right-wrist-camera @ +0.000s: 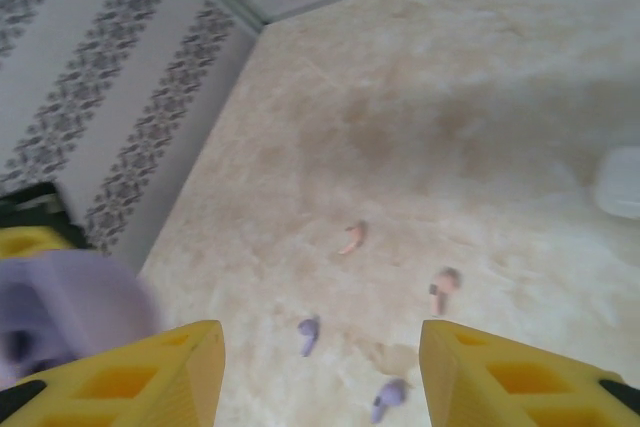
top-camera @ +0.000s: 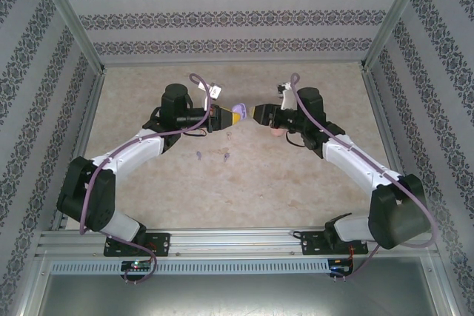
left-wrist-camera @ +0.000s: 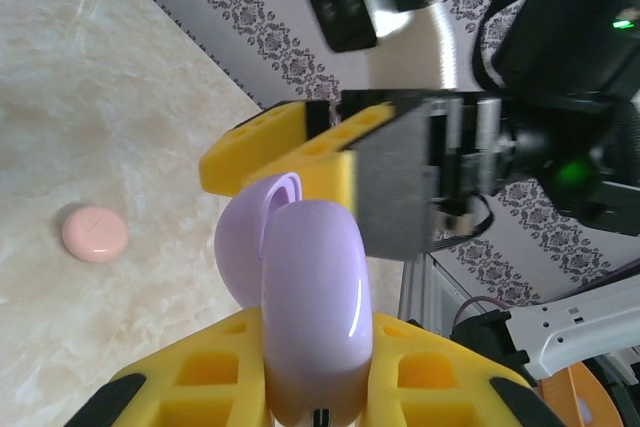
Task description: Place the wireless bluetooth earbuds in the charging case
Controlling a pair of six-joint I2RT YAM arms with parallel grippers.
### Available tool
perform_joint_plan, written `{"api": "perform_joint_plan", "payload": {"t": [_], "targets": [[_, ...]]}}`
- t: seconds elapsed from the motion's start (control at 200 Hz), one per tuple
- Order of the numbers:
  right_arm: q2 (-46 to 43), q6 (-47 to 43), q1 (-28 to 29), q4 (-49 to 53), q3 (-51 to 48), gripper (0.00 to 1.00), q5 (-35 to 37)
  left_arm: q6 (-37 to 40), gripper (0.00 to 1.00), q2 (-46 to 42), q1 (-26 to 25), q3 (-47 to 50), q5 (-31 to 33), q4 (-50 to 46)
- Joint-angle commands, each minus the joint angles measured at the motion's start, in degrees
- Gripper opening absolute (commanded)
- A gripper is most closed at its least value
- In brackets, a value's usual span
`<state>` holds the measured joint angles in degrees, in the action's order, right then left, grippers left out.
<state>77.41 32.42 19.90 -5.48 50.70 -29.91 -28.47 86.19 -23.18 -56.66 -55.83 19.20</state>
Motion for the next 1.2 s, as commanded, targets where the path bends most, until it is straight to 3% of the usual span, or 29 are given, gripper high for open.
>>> {"api": "perform_joint_plan", "payload": {"t": [0.0, 0.28, 0.59, 1.194], "targets": [[-2.0, 1.7, -0.9, -1.0, -1.3, 0.55, -0.6, 0.8, 0.00, -2.1, -0.1, -1.4, -1.4, 1.5], [-6.6, 3.1, 0.4, 0.2, 0.6, 0.55, -8.2, -0.6, 0.00, -1.3, -0.1, -0.6, -1.2, 4.0], [-2.9, 2.3, 4.0, 0.1, 3.4, 0.51, -6.0, -0.6, 0.00, -1.3, -0.1, -1.1, -1.1, 3.7], [2.6, 3.0, 5.2, -0.8, 7.2, 0.41, -4.7, -0.6, 0.00, -1.3, -0.2, -1.1, -1.6, 3.8]]}}
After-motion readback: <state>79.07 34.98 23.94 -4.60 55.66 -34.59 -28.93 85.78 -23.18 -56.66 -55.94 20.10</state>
